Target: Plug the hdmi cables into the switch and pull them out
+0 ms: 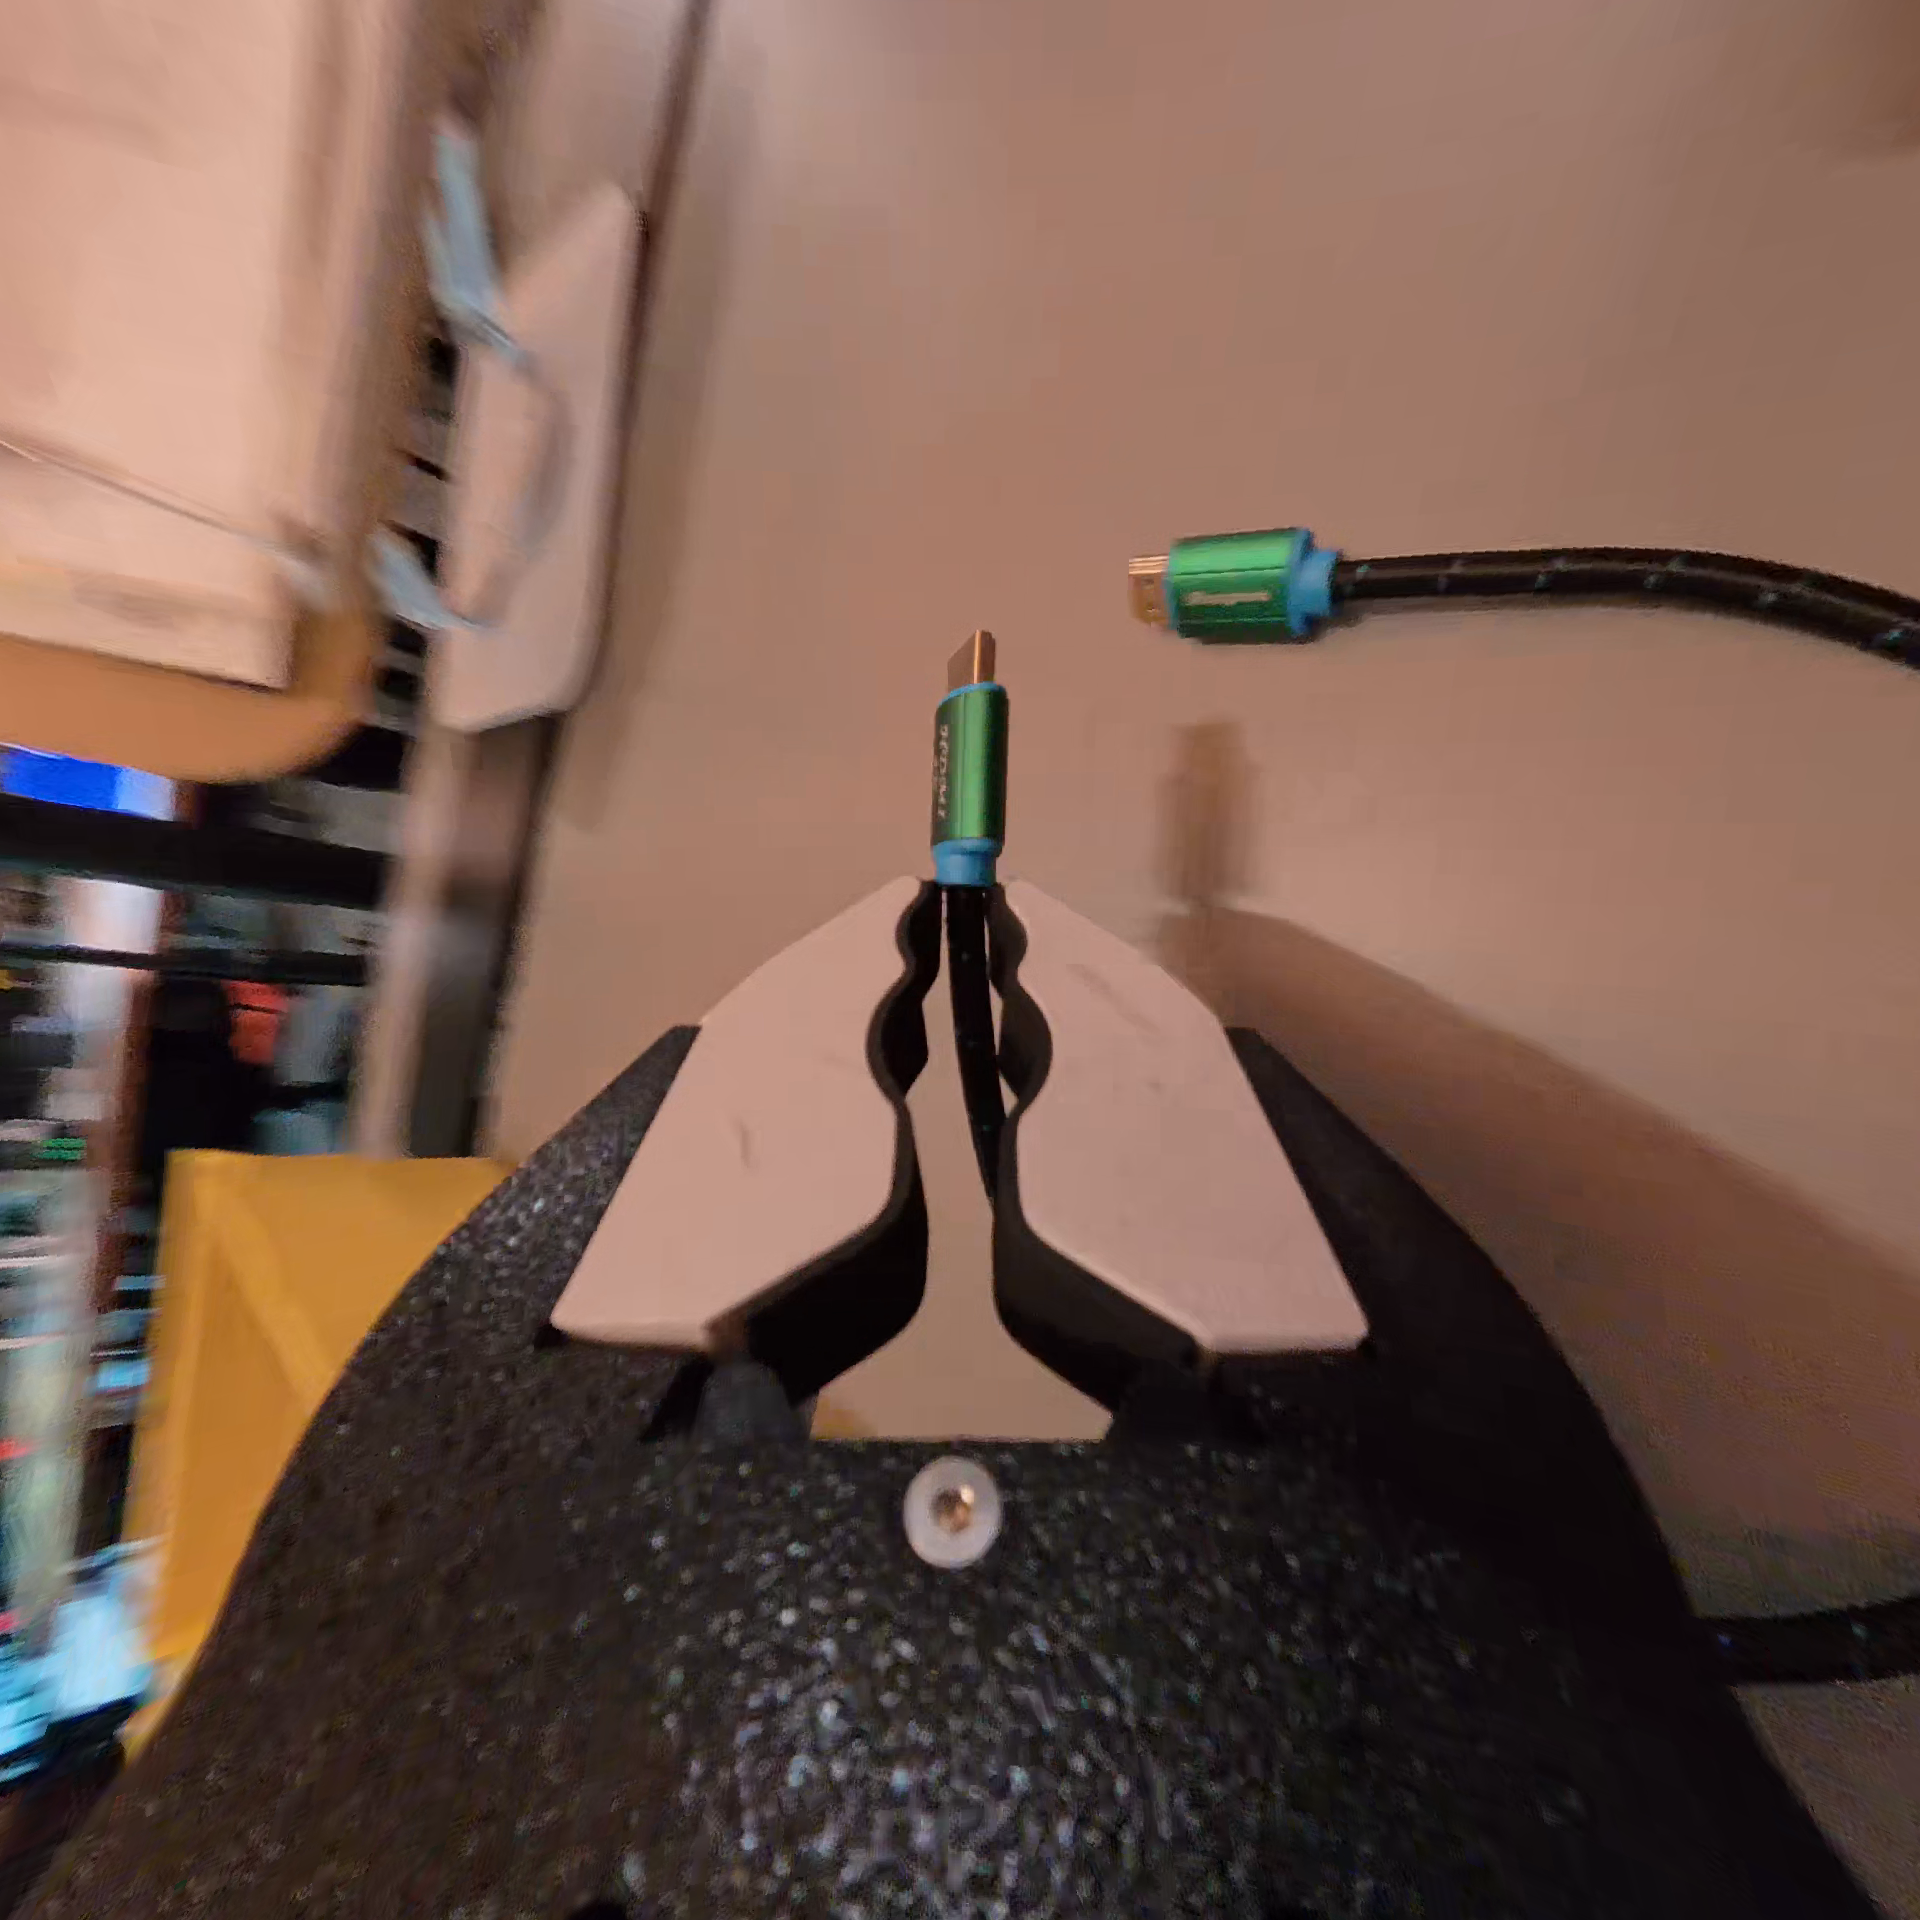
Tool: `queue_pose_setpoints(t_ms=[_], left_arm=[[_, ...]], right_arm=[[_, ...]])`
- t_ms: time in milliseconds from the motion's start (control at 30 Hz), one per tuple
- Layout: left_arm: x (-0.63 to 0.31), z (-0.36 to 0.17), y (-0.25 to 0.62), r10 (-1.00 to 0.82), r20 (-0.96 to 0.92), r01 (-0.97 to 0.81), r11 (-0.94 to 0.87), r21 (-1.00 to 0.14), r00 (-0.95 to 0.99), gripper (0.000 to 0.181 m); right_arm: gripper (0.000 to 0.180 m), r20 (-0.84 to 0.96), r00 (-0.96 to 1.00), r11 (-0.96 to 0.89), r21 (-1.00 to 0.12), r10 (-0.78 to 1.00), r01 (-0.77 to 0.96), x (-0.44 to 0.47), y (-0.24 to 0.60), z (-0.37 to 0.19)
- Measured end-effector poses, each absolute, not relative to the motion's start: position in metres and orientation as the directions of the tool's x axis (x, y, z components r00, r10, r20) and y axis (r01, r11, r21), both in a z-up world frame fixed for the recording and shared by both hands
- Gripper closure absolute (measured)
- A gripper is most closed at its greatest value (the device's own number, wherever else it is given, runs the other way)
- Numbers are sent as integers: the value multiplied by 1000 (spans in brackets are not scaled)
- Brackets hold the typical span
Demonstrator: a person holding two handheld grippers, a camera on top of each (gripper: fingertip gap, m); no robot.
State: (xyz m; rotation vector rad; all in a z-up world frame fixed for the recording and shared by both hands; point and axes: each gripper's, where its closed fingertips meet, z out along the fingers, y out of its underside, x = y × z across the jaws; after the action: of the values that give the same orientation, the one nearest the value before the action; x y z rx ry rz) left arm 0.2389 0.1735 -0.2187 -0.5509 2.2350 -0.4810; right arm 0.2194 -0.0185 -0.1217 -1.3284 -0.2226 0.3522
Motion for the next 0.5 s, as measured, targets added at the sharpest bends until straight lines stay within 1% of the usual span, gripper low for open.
queue_pose_setpoints(t_ms=[67,133,233,300,367,433,500], left_arm=[[241,-187,172,-440,-732,-148,891,-430,-521,172],[240,-161,166,-349,-827,-81,933,-351,-440,172],[234,-136,153,-213,-913,-9,975,-224,-349,172],[230,-128,144,-173,-926,13,982,-188,-335,173],[226,-124,139,-190,-918,18,978,-209,-348,173],[227,-124,140,-269,-883,-3,957,-290,-385,172],[225,-131,145,-369,-811,-37,917,-396,-453,172]], right_arm=[[157,-47,926,210,-968,374,-134,221,-18,-121],[157,-58,924,230,-961,378,-155,223,-20,-119],[156,-67,915,259,-949,397,-181,224,-23,-115],[156,-73,907,277,-940,415,-202,223,-17,-111],[156,-78,897,288,-932,435,-221,222,-19,-108],[156,-84,889,300,-924,450,-239,222,-21,-105],[156,-84,889,306,-921,451,-243,222,-22,-104]])
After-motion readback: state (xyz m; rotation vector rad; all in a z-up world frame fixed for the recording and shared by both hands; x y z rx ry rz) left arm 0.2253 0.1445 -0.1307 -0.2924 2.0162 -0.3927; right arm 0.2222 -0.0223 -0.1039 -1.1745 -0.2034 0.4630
